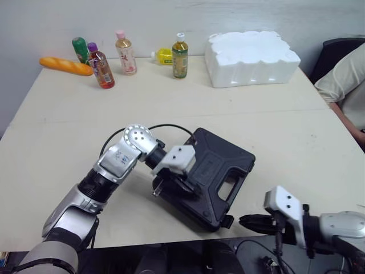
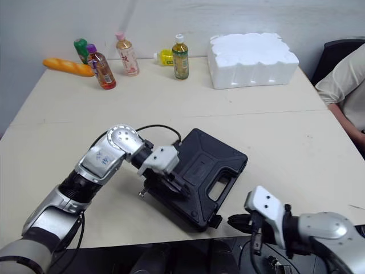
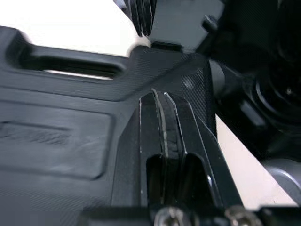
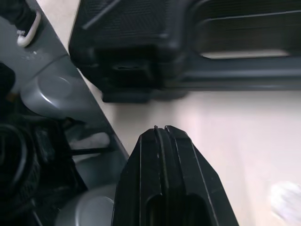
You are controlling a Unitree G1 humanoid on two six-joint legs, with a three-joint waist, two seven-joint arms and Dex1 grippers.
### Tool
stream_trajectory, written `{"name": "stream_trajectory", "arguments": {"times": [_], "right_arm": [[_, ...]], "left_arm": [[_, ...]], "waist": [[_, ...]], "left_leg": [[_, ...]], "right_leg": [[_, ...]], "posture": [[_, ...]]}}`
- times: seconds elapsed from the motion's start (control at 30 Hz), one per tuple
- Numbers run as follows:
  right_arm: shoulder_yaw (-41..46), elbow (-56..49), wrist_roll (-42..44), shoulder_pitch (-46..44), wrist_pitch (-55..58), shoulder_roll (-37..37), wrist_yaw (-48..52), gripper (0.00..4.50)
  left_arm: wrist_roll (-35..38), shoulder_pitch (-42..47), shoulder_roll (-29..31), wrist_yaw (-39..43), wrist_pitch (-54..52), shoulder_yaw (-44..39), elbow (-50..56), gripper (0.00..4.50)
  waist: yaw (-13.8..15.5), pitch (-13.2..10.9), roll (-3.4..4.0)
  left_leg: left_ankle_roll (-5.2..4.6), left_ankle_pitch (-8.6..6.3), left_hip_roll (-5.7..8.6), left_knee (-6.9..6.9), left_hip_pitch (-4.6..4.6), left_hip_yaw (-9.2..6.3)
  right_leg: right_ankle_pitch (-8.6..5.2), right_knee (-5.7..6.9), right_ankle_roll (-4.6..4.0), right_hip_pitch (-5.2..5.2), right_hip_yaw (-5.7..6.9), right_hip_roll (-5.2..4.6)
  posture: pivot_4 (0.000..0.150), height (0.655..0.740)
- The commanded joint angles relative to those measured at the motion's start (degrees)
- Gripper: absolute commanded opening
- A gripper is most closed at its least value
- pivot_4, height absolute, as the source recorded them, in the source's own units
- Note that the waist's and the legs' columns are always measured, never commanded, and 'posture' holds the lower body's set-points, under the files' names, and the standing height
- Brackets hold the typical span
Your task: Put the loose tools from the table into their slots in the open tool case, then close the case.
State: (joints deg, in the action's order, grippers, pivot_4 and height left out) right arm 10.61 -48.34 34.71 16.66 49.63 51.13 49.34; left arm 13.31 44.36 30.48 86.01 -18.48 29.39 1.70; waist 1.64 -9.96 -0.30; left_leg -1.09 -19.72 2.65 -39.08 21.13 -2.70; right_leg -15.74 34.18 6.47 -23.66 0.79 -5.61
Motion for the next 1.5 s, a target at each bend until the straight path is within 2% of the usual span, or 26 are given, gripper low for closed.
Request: {"name": "stream_trajectory", "arguments": {"times": [0.03,0.3,0.37,0.5,0.63,0.77,0.97,1.2,1.3,1.5], "right_arm": [[-3.2,-0.8,-1.4,-1.3,0.2,-0.1,-3.0,0.03],[-1.9,-1.3,1.6,-0.6,0.6,1.1,-1.8,0.03],[-2.1,-2.0,3.7,-1.2,1.4,0.6,-2.1,0.03],[-4.8,-2.2,5.4,-4.8,2.5,-1.1,-4.7,0.03],[-5.6,-2.1,7.4,-8.0,4.4,-2.9,-6.7,0.03],[-3.2,-2.7,14.2,-12.5,8.3,-5.7,-9.6,0.03],[-2.4,-3.4,12.9,-11.0,8.4,-3.1,-9.7,0.03],[8.5,-4.1,12.0,-2.4,4.9,1.3,-5.7,0.03],[20.6,-3.5,15.3,2.2,3.9,2.3,-0.6,0.98],[44.8,3.7,20.5,5.8,4.7,5.7,10.1,3.98]], "left_arm": [[-3.8,-1.6,1.4,1.0,1.8,3.7,3.4,0.00],[-13.0,-3.1,2.0,-3.8,8.4,8.3,1.9,0.00],[-13.8,-3.1,2.3,-3.7,8.8,9.0,1.7,0.00],[-14.3,-2.8,0.9,-4.8,8.6,10.0,1.2,0.00],[-14.5,-2.5,-0.4,-5.7,8.0,10.4,0.7,0.00],[-15.1,-1.8,-1.9,-6.1,8.5,11.1,-1.0,0.00],[-14.3,-2.0,-2.0,-5.3,8.7,9.9,-2.3,0.00],[-6.7,-3.2,-2.1,-5.8,3.7,2.3,-1.3,0.00],[4.8,-4.1,0.1,-2.6,-3.1,-6.8,1.8,0.96],[19.6,-5.4,10.1,-5.8,-20.0,-26.9,1.9,3.75]], "waist": [[0.0,0.0,0.00],[0.4,0.2,0.00],[0.7,0.2,-0.01],[1.0,0.3,0.05],[1.0,0.4,-0.04],[-0.1,0.4,-0.03],[-0.1,0.4,0.03],[0.0,0.4,0.03],[-0.2,0.2,0.28],[-0.2,-0.2,0.23]], "left_leg": [[0.00,0.00,-0.01,0.00,0.02,-0.01],[-0.05,0.00,-0.02,0.00,-0.16,-0.04],[-0.11,-0.03,-0.01,0.00,-0.26,-0.03],[-0.52,-0.36,-0.11,0.14,-1.01,-0.08],[-0.52,-0.38,-0.17,0.12,-0.98,-0.10],[-0.38,-0.38,-0.29,0.16,-0.98,-0.08],[-0.35,-0.36,-0.30,0.18,-0.97,-0.10],[-0.36,-0.37,-0.30,0.19,-0.94,-0.13],[-0.37,-0.37,-0.30,0.19,-0.86,-0.13],[-0.25,-0.30,-0.35,0.24,-0.60,-0.11]], "right_leg": [[-0.01,0.01,-0.01,-0.02,0.01,0.01],[0.00,-0.15,0.00,0.27,0.08,0.03],[0.01,-0.17,0.02,0.37,0.06,0.01],[-0.02,-0.46,-0.04,1.24,0.11,0.01],[-0.03,-0.47,-0.06,1.20,0.11,0.03],[-0.04,-0.38,-0.11,1.12,0.13,0.14],[-0.07,-0.35,-0.17,1.10,0.17,0.13],[-0.07,-0.39,-0.16,1.10,0.19,0.13],[-0.07,-0.39,-0.15,1.03,0.20,0.13],[-0.08,-0.23,-0.18,0.62,0.23,0.20]], "posture": [[0.150,0.7390],[0.150,0.7390],[0.150,0.7390],[0.150,0.7390],[0.150,0.7390],[0.150,0.7390],[0.150,0.7390],[0.150,0.7390],[0.150,0.7390],[0.150,0.7390]]}}
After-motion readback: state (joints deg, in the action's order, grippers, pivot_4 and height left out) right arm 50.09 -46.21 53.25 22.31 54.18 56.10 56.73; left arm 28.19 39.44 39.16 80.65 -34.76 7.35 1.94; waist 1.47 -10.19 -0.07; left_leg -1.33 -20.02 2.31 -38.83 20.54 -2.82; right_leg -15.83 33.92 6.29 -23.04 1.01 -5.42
